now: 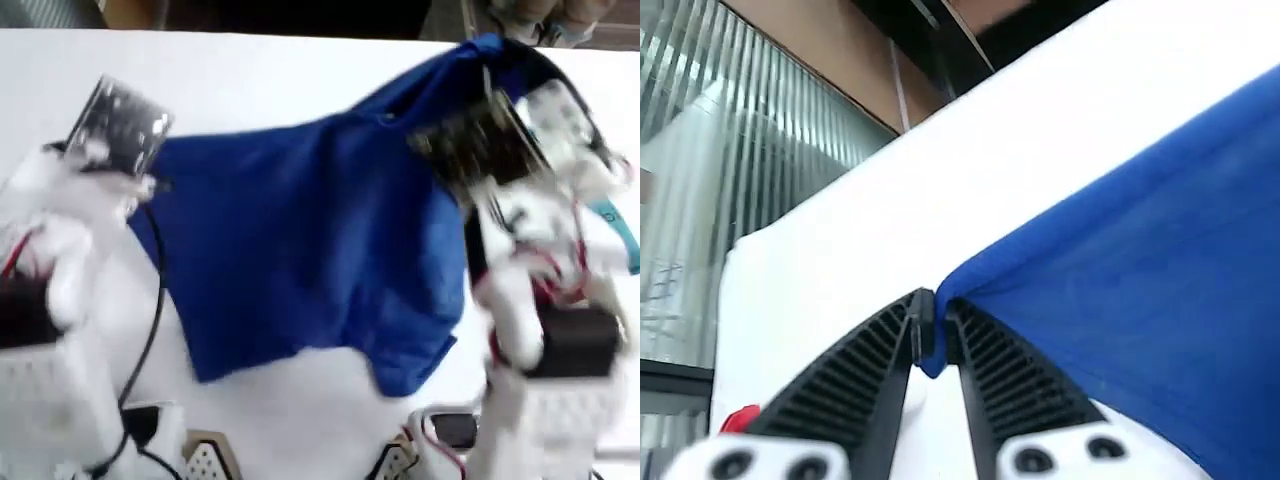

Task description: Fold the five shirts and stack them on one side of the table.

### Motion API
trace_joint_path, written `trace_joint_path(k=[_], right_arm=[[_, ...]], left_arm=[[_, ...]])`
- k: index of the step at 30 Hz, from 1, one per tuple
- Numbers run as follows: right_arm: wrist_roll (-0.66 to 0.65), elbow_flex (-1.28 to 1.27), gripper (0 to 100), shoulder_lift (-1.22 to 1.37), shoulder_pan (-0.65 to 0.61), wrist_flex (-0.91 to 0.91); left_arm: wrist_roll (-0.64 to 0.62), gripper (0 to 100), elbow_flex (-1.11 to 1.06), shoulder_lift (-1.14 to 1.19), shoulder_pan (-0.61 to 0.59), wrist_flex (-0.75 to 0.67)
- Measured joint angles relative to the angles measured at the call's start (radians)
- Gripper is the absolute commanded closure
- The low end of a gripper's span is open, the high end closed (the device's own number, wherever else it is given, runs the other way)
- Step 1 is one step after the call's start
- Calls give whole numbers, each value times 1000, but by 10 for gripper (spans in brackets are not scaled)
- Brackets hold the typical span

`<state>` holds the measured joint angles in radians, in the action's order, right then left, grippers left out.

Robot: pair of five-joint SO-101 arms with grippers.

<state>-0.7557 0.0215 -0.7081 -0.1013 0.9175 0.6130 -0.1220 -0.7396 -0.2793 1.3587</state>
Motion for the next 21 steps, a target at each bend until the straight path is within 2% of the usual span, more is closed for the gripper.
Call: trace_joint_path(k=[5,12,21], right_arm=[[0,-66,978,152,0,-143],[0,-68,978,413,29,-285],[0,-68,978,523,41,-305]], left_arm=[[0,975,14,192,-11,-87],[0,975,195,512,-11,-101],[-2,975,408,845,-9,18]])
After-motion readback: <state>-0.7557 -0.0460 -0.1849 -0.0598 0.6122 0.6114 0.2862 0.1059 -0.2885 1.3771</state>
